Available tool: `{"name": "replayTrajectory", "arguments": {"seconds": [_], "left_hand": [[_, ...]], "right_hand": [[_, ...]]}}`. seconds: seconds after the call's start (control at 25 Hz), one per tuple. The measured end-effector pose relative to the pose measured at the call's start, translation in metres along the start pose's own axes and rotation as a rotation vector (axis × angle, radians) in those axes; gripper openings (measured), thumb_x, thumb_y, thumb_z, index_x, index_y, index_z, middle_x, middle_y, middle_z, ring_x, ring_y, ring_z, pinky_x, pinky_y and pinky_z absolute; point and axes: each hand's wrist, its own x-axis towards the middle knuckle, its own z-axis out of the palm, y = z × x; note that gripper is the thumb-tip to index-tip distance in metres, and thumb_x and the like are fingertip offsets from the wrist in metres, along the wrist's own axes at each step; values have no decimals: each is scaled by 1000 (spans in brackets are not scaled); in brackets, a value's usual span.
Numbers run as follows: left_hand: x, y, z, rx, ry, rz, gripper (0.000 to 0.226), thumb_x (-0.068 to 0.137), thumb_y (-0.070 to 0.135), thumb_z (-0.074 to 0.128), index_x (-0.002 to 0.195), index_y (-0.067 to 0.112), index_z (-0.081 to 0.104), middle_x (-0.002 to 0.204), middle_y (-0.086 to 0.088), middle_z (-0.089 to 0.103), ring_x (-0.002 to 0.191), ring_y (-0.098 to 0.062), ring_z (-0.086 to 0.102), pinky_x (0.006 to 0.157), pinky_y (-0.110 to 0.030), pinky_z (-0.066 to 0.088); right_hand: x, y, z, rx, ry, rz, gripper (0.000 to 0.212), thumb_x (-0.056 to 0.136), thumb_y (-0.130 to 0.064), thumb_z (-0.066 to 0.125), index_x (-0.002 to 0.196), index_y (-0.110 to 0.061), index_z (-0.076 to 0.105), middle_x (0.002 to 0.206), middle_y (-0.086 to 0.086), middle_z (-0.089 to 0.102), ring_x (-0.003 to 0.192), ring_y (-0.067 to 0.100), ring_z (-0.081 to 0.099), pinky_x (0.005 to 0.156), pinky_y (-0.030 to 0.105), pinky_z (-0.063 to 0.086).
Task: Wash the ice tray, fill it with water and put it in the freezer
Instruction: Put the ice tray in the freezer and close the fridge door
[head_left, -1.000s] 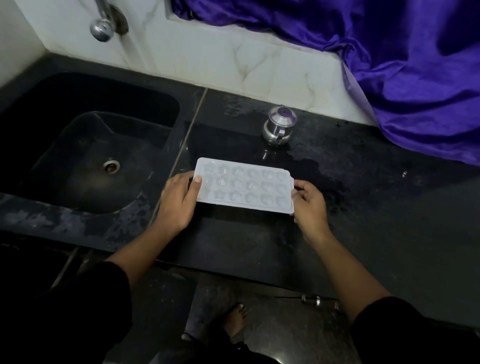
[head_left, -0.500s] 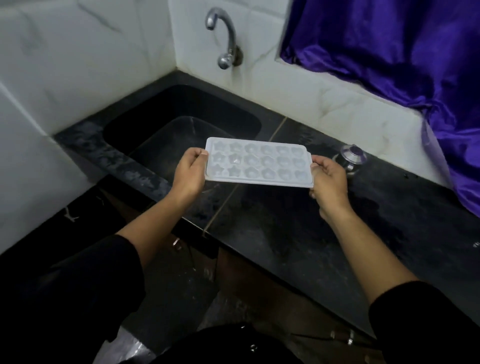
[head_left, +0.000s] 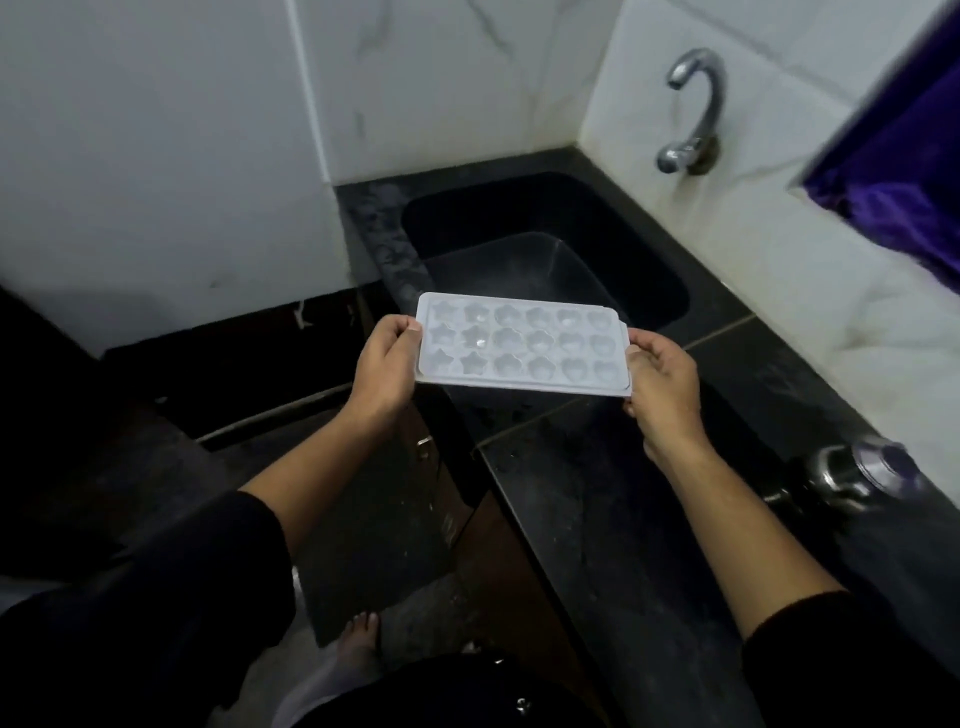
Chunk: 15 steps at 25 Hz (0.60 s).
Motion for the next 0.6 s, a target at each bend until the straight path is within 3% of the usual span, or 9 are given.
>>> {"name": "replayTrajectory", "arguments": {"seconds": [0.12, 0.24, 0.36, 0.6], "left_hand": [[-21, -16, -17, -8, 114, -13, 19, 109, 24, 48, 95, 21, 59, 95, 4, 62, 83, -9, 59, 69, -26, 49], [-43, -28, -35, -10, 221, -35, 19, 110, 24, 47, 95, 21, 58, 96, 4, 61, 82, -7, 58, 69, -24, 48], [-66, -41, -57, -19, 331, -75, 18, 110, 26, 47, 97, 21, 58, 97, 4, 62, 83, -8, 59, 71, -25, 48], [-117, -71, -112, -43, 523, -131, 18, 106, 33, 50, 92, 26, 59, 90, 5, 65, 82, -12, 60, 69, -32, 46]], "right_hand": [[8, 1, 18, -4, -135, -24, 24, 103, -14, 55, 118, -18, 72, 97, 2, 78, 70, 3, 69, 54, 15, 49], [10, 6, 39, -13, -249, -43, 24, 103, -14, 55, 119, -19, 72, 103, -1, 79, 93, 16, 76, 72, 29, 60], [6, 10, 66, -22, -359, -59, 24, 104, -13, 55, 121, -17, 72, 105, -1, 79, 97, 15, 76, 81, 35, 63], [-28, 9, 125, -40, -553, -107, 23, 104, -12, 55, 121, -16, 71, 100, -6, 78, 95, 13, 76, 74, 27, 61]]}}
